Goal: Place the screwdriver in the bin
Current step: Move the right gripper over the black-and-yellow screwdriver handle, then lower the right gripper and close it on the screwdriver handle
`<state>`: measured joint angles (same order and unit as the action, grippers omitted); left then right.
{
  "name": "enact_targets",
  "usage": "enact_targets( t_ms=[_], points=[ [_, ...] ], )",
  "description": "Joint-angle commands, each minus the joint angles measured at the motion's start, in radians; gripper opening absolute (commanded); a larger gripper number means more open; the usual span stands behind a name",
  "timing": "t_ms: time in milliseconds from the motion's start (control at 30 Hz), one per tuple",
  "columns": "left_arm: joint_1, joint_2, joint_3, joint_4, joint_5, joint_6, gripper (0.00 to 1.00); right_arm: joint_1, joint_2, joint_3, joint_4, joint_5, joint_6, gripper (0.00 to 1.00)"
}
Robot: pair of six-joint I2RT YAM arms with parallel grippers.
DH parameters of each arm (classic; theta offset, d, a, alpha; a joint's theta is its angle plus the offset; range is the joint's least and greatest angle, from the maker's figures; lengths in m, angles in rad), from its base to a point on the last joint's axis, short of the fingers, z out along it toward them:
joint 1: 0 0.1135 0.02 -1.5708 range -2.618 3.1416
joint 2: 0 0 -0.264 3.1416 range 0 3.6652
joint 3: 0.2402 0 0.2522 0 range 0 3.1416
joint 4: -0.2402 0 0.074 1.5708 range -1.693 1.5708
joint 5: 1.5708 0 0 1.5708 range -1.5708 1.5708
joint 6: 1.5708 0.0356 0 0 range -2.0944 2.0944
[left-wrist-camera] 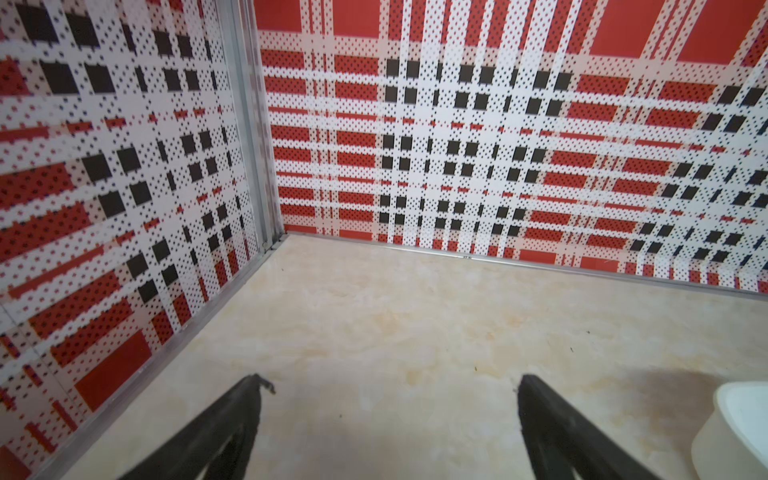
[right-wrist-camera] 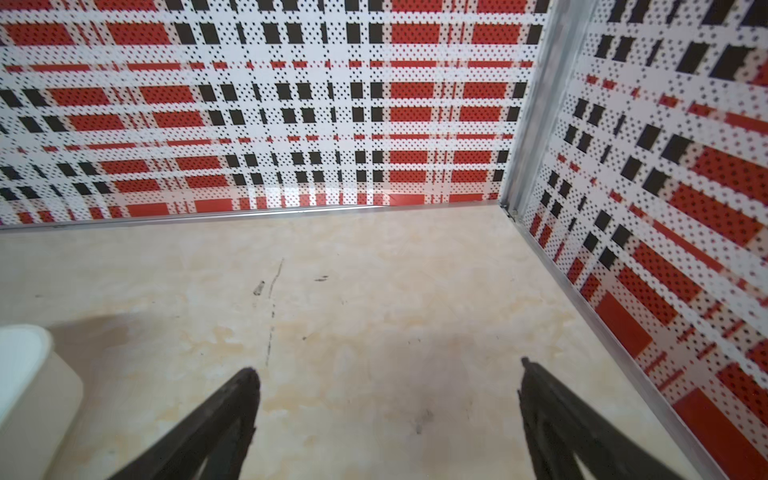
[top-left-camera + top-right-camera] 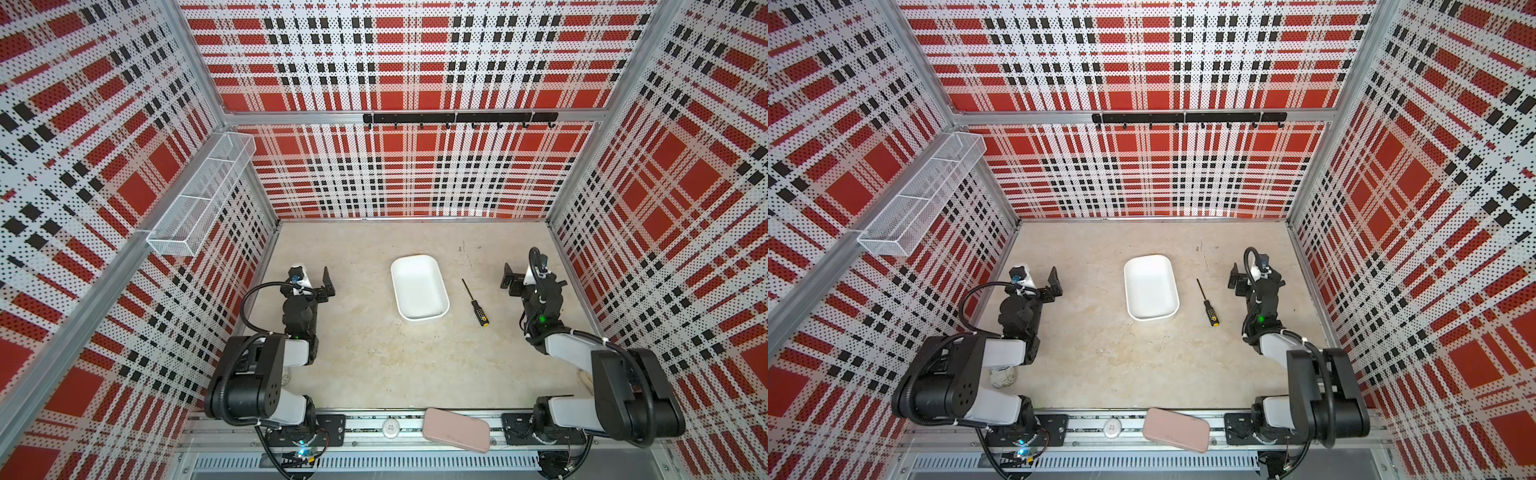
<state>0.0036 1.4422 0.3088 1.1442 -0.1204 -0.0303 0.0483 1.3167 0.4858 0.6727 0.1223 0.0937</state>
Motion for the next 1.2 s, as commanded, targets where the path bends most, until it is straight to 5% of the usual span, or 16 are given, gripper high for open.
enact_targets(
  t_ms=[0, 267, 767, 1000, 1167],
  points=[
    [-0.036, -0.069, 0.053, -0.165, -0.023, 0.037, 0.98, -0.005, -0.045, 0.122, -0.420, -0.124, 0.041, 1.00],
    [-0.137, -0.070, 0.232, -0.502, 0.097, -0.030, 0.98, 0.010, 0.019, 0.281, -0.795, -0.431, 0.097, 1.00],
    [-0.233, 0.071, 0.259, -0.591, 0.284, -0.198, 0.98, 0.185, 0.227, 0.318, -0.909, -0.311, 0.117, 0.95],
    [-0.237, 0.068, 0.268, -0.603, 0.284, -0.197, 0.98, 0.211, 0.254, 0.312, -0.933, -0.264, 0.123, 0.84],
    [-0.240, 0.079, 0.274, -0.603, 0.300, -0.205, 0.98, 0.220, 0.252, 0.306, -0.961, -0.240, 0.124, 0.65]
  ],
)
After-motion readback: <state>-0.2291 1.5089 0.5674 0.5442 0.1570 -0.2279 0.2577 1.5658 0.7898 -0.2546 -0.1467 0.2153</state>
